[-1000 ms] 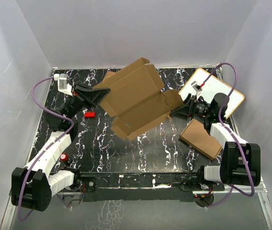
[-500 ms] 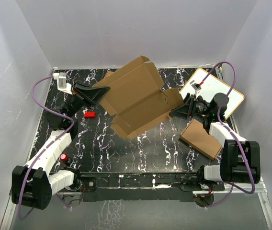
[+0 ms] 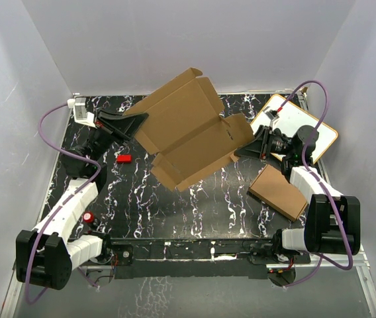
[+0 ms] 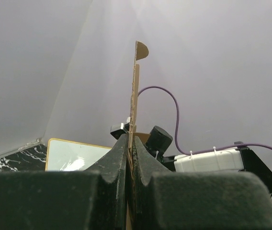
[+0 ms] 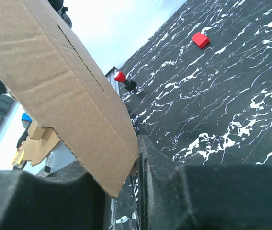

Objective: Fold the paper box

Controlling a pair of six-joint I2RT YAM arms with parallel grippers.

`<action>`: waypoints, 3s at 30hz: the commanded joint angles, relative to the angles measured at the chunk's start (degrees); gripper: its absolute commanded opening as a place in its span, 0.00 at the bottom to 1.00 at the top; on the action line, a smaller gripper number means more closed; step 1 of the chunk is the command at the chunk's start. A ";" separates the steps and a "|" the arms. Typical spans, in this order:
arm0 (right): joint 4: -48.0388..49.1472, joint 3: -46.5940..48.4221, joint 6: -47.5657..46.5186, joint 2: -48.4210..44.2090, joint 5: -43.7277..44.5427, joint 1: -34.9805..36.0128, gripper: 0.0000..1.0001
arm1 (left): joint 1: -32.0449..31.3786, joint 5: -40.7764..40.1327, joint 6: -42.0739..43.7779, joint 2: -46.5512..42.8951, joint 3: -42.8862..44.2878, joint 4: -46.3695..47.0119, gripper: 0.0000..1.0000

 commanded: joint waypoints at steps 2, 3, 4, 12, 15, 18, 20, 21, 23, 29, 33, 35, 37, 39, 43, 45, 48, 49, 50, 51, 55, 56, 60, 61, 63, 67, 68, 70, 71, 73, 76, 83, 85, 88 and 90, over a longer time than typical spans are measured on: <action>3.28 3.19 3.16 -2.50 0.72 0.26 0.21 | 0.50 -3.60 0.28 -0.06 2.75 2.37 0.00; 3.31 3.26 3.46 -2.59 0.82 0.24 0.19 | 0.48 -3.77 0.29 0.09 2.69 2.41 0.00; 3.27 3.29 3.76 -2.70 1.01 0.27 0.16 | 0.56 -3.93 0.14 0.20 2.55 2.52 0.00; 2.80 3.55 4.35 -3.21 2.54 0.40 0.08 | 0.48 -2.18 1.38 0.45 2.35 0.63 0.00; -3.94 4.37 -2.03 -3.34 3.17 0.34 0.08 | 0.48 -0.43 2.17 0.27 1.95 -0.27 0.00; -16.37 5.84 -16.64 -4.06 3.58 0.35 0.15 | 0.48 1.21 3.69 -0.31 1.44 -1.71 0.00; -28.23 7.09 -32.64 -4.94 5.23 0.30 0.32 | 0.56 2.39 4.55 -0.76 0.90 -2.56 0.00; -37.23 7.75 -40.71 -5.49 6.61 0.31 0.42 | 0.57 3.13 4.95 -1.01 0.72 -3.05 0.00; -44.34 8.08 -51.80 -6.56 8.94 0.17 0.54 | 0.66 4.72 6.17 -1.60 0.49 -4.76 0.00; -60.98 12.19 -73.88 -9.35 12.01 -0.74 0.74 | 1.00 10.72 9.24 -3.61 0.77 -11.81 0.00; -62.96 12.45 -79.66 -10.97 10.41 -0.75 0.80 | 1.10 13.90 10.20 -4.25 0.86 -14.19 0.00; -64.55 12.56 -83.98 -10.88 8.39 -0.72 0.80 | 1.05 15.21 11.22 -4.49 0.90 -15.62 0.00; -65.56 12.13 -88.65 -10.22 6.19 -0.73 0.82 | 1.10 16.02 12.00 -4.45 0.76 -16.49 0.00; -65.26 11.09 -92.03 -9.45 4.20 -0.47 0.82 | 1.08 16.33 12.51 -4.02 0.28 -16.49 0.00; -67.82 9.95 -96.04 -7.36 3.76 2.27 0.83 | 1.08 16.40 12.54 -3.42 -0.67 -15.59 0.00; -68.00 9.52 -96.00 -6.56 5.25 3.83 0.81 | 1.09 16.40 12.54 -3.13 -1.03 -15.17 0.00; -66.89 9.22 -94.70 -5.74 7.34 5.19 0.74 | 1.06 16.64 12.45 -2.64 -1.35 -14.65 0.00; -65.85 8.99 -93.38 -5.46 8.26 5.23 0.68 | 1.09 16.87 12.43 -2.52 -1.37 -14.51 0.00; -64.99 8.80 -92.50 -5.13 9.04 5.43 0.65 | 1.14 16.99 12.49 -2.43 -1.54 -14.44 0.00; -64.11 8.62 -91.78 -4.89 9.98 6.67 0.61 | 1.04 17.06 12.60 -2.38 -1.60 -14.50 0.00; -59.20 7.51 -86.98 -4.87 14.41 7.88 0.35 | 1.03 17.31 13.62 -2.40 -2.07 -14.94 0.00; -58.20 7.36 -86.08 -5.05 15.17 8.06 0.28 | 1.08 17.55 14.35 -2.40 -2.08 -15.51 0.00; -55.97 7.27 -83.37 -6.19 16.82 8.21 0.08 | 1.03 18.43 20.69 -3.55 -1.94 -22.43 0.00; -54.85 7.20 -82.47 -6.36 17.58 8.15 0.08 | 1.05 18.75 23.32 -3.93 -1.72 -25.52 0.00; -53.25 6.92 -81.15 -6.44 19.90 8.20 0.08 | 1.06 19.35 28.52 -4.60 -1.14 -32.05 0.00; -51.05 6.50 -79.49 -4.99 24.29 8.22 0.08 | 1.09 19.75 38.86 -5.44 -0.03 -44.54 0.00; -50.52 6.27 -79.25 -4.36 24.71 8.25 0.08 | 1.04 19.48 41.13 -5.45 0.02 -46.67 0.00; -49.21 5.52 -78.77 -3.18 26.44 8.68 0.08 | 1.02 19.44 45.23 -5.02 -0.12 -49.91 0.00; -48.21 4.99 -78.43 -2.61 27.34 9.00 0.08 | 1.03 19.61 47.10 -4.80 -0.34 -50.71 0.00; -46.21 3.91 -78.00 -1.44 30.49 9.98 0.08 | 1.01 20.01 49.34 -4.47 -1.73 -49.37 0.00; -43.84 3.00 -77.39 0.29 33.22 11.43 0.08 | 0.93 20.22 50.91 -3.71 -2.57 -48.01 0.00; -45.00 2.21 -81.31 2.69 33.86 13.32 0.08 | -1.85 18.67 56.97 -2.90 -0.73 -56.28 0.00; -46.06 1.75 -83.20 2.60 33.07 13.31 0.08 | -2.73 18.27 58.01 -2.96 -0.70 -58.82 0.00; -47.23 1.16 -85.16 2.38 31.44 13.32 0.08 | -3.66 18.23 56.98 -3.16 -1.75 -59.87 0.00; -47.63 1.05 -85.67 2.37 30.74 13.32 0.08 | -3.98 18.18 54.52 -3.04 -2.79 -59.29 0.00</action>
